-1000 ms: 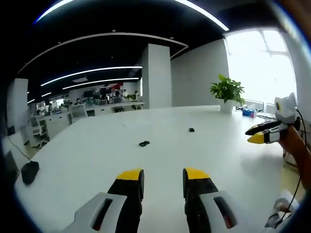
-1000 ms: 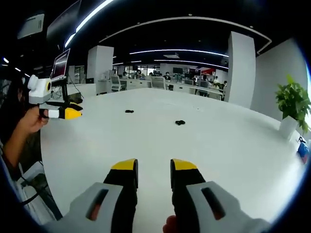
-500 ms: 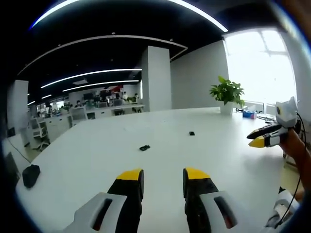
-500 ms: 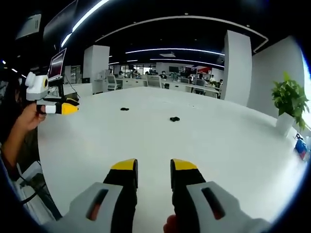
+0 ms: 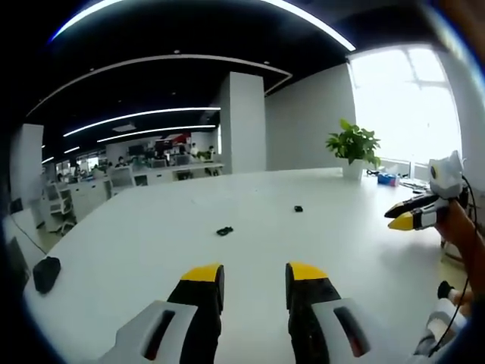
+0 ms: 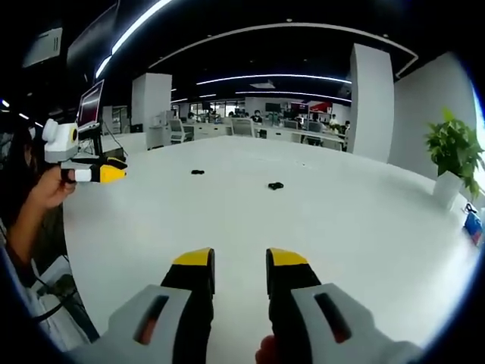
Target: Snap the two parts of the plastic buckle together until the buckle closes and remains connected.
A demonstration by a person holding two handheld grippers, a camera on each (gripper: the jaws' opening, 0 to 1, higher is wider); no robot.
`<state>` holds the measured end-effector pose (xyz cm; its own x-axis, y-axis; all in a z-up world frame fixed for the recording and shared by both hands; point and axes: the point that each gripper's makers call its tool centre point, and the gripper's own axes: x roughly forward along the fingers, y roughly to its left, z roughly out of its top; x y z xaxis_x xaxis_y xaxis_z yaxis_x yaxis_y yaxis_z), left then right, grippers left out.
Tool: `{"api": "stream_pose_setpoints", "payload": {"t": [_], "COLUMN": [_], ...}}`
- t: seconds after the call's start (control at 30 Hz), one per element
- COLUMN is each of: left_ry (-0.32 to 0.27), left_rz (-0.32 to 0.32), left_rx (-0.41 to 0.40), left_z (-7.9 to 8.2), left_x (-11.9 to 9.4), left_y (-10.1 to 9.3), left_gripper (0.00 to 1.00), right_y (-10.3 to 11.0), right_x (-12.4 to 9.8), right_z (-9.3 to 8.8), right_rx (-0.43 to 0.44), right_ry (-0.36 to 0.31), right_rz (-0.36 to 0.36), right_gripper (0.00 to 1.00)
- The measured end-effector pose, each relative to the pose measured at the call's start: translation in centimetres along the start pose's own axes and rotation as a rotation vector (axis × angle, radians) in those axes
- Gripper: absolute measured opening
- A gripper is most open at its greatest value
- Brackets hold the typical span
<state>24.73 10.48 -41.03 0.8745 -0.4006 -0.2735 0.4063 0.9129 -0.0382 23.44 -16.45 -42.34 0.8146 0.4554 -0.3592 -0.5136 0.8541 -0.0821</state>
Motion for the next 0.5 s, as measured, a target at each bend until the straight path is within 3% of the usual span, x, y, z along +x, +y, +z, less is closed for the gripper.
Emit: {"api": "stream_pose_setpoints", "payload": {"t": [0.5], "left_ry": [0.005], "left_rz": [0.009], "left_rx": [0.013], "left_z": [-0.12], "left_x": [0.00], "left_y": [0.21], "left_gripper": [0.33], "right_y": [0.11], "right_x": [0.13], "right_z": [0.21], "right_rx": [-0.005], "right_ry": [0.000], "right_rz": [0.003], "right_gripper": [0.27]}}
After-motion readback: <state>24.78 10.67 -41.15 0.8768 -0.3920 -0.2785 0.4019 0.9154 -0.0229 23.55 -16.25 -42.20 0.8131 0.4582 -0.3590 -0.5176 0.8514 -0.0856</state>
